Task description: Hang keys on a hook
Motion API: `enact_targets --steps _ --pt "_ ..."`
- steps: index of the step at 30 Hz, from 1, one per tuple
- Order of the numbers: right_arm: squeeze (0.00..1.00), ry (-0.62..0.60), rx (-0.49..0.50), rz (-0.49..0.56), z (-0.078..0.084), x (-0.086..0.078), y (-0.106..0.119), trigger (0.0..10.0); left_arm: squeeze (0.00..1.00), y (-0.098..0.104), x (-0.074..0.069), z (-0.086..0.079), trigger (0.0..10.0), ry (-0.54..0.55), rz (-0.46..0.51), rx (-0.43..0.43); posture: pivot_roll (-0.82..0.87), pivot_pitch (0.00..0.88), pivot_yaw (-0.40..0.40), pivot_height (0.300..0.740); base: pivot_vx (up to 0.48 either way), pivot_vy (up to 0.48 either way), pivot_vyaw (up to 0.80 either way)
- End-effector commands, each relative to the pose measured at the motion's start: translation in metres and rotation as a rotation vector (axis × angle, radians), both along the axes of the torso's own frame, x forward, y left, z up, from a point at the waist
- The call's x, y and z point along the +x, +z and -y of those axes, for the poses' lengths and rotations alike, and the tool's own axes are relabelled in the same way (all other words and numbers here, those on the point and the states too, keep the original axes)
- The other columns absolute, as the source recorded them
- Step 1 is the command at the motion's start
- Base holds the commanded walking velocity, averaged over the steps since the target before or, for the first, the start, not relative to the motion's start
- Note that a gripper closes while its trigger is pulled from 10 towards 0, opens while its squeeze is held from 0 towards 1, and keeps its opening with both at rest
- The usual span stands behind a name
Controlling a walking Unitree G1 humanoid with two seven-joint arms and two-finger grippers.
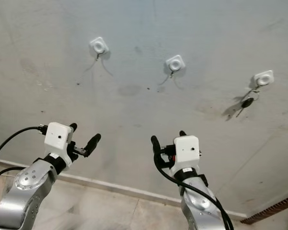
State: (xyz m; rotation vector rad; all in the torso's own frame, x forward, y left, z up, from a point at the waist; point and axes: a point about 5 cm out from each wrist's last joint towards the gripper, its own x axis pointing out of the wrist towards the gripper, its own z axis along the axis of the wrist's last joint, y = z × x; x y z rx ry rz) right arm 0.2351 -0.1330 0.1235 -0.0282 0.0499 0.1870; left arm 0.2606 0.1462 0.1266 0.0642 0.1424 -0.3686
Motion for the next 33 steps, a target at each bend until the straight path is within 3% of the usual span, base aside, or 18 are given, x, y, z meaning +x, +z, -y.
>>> enact_targets --steps 1,11,33 --pt "0.00 -0.041 -0.016 0.004 0.0088 0.0012 0.0013 10.0 0.00 0.0052 0.0024 0.0125 10.0 -0.041 0.022 -0.004 0.12 0.033 -0.061 0.740 0.000 0.000 0.00" --pt "0.00 -0.050 -0.015 0.007 0.0089 0.0043 0.0023 10.0 0.00 0.0055 0.0040 0.0125 10.0 -0.042 0.016 -0.018 0.12 0.035 -0.060 0.740 0.000 0.000 0.00" --pt "0.00 -0.097 -0.012 0.009 0.0145 0.0075 0.0023 10.0 0.00 0.0033 0.0052 0.0145 10.0 -0.049 0.008 -0.016 0.11 0.037 -0.057 0.740 -0.288 0.000 0.00"
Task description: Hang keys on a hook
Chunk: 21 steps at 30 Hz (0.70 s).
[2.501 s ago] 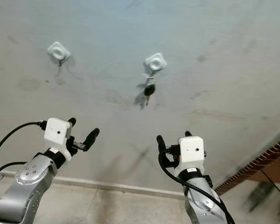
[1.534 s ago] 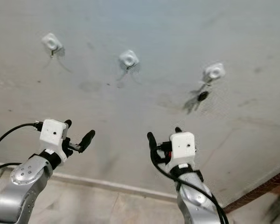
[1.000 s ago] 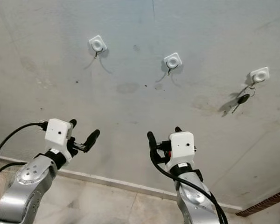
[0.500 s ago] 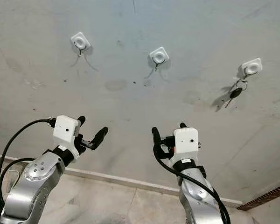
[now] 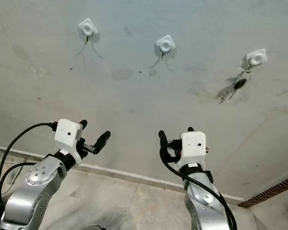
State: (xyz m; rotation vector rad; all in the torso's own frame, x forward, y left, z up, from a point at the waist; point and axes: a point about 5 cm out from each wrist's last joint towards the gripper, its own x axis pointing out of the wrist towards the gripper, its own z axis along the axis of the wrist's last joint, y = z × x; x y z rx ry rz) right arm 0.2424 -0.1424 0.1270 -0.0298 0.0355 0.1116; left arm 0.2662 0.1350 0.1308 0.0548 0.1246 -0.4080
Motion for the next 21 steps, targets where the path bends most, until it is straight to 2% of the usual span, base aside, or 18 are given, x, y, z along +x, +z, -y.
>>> enact_targets --steps 1,21 --pt "0.00 -0.022 -0.009 -0.007 0.0051 0.0002 -0.0013 10.0 0.00 -0.0010 -0.0004 0.0033 10.0 -0.010 -0.006 0.000 0.11 0.037 -0.057 0.740 -0.326 0.000 0.00" --pt "0.00 -0.023 -0.015 0.000 0.0070 0.0042 -0.0011 10.0 0.00 -0.0016 0.0012 0.0065 10.0 -0.021 -0.004 -0.005 0.12 0.016 -0.059 0.740 -0.324 0.000 0.00"
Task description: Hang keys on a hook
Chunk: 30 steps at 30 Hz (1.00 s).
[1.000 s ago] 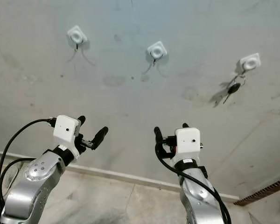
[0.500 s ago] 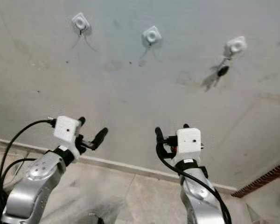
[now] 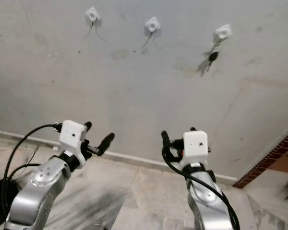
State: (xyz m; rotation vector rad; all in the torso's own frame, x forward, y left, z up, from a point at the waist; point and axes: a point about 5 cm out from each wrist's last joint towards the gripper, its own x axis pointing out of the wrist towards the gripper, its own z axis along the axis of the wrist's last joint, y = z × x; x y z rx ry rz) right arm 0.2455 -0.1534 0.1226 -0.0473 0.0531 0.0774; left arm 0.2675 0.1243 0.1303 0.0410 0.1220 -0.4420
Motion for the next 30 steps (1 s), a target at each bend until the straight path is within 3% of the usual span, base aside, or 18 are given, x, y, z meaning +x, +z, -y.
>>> enact_targets --steps 1,30 --pt "0.00 0.011 0.004 0.016 -0.0040 0.0011 0.0033 10.0 0.00 -0.0011 -0.0001 -0.0042 10.0 0.012 -0.003 0.011 0.12 0.016 -0.059 0.740 -0.319 0.000 0.00" --pt "0.00 0.001 0.014 0.031 -0.0020 0.0037 0.0055 10.0 0.00 -0.0002 0.0022 -0.0003 10.0 -0.007 0.001 0.007 0.11 0.020 -0.054 0.740 -0.316 0.000 0.00"
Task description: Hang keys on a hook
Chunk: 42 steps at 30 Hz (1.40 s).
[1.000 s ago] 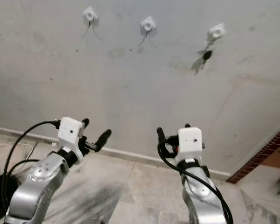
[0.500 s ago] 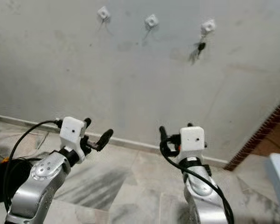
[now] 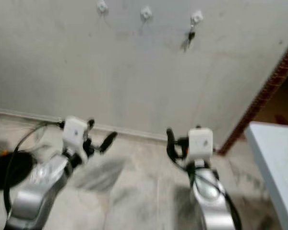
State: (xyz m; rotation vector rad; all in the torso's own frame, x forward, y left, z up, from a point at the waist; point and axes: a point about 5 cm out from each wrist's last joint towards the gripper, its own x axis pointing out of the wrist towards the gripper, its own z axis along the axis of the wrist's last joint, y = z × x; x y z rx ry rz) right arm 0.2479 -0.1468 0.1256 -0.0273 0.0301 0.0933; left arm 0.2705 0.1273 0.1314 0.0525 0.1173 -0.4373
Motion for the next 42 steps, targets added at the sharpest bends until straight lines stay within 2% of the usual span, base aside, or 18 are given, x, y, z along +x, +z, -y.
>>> enact_targets --steps 1,11,18,23,30,42 --pt "0.00 -0.015 -0.007 0.009 0.005 0.001 0.003 10.0 0.00 -0.001 -0.001 0.003 10.0 -0.011 -0.007 -0.003 0.11 0.020 -0.054 0.740 -0.315 0.000 0.00" --pt "0.00 -0.007 0.009 0.016 0.003 0.001 0.004 10.0 0.00 -0.002 -0.002 0.003 10.0 -0.012 -0.007 -0.005 0.11 0.023 -0.056 0.740 -0.306 0.000 0.00" --pt "0.00 -0.019 0.016 -0.005 0.004 0.002 0.002 10.0 0.00 0.000 0.001 0.004 10.0 -0.004 0.001 -0.015 0.10 0.023 -0.055 0.740 0.000 0.000 0.00" --pt "0.00 -0.027 0.020 -0.009 0.004 0.002 0.001 10.0 0.00 0.001 0.003 0.003 10.0 0.014 0.013 -0.020 0.10 0.023 -0.055 0.740 0.000 0.000 -0.78" --pt "0.00 -0.029 0.021 -0.004 0.003 0.005 0.003 10.0 0.00 0.009 0.019 0.001 10.0 0.090 0.032 -0.049 0.10 0.021 -0.060 0.740 0.000 0.000 -0.77" --pt "0.00 -0.062 0.026 -0.019 0.006 0.003 0.000 10.0 0.00 0.008 0.020 0.004 10.0 0.121 0.018 -0.082 0.10 0.017 -0.054 0.740 0.000 0.000 -0.77"
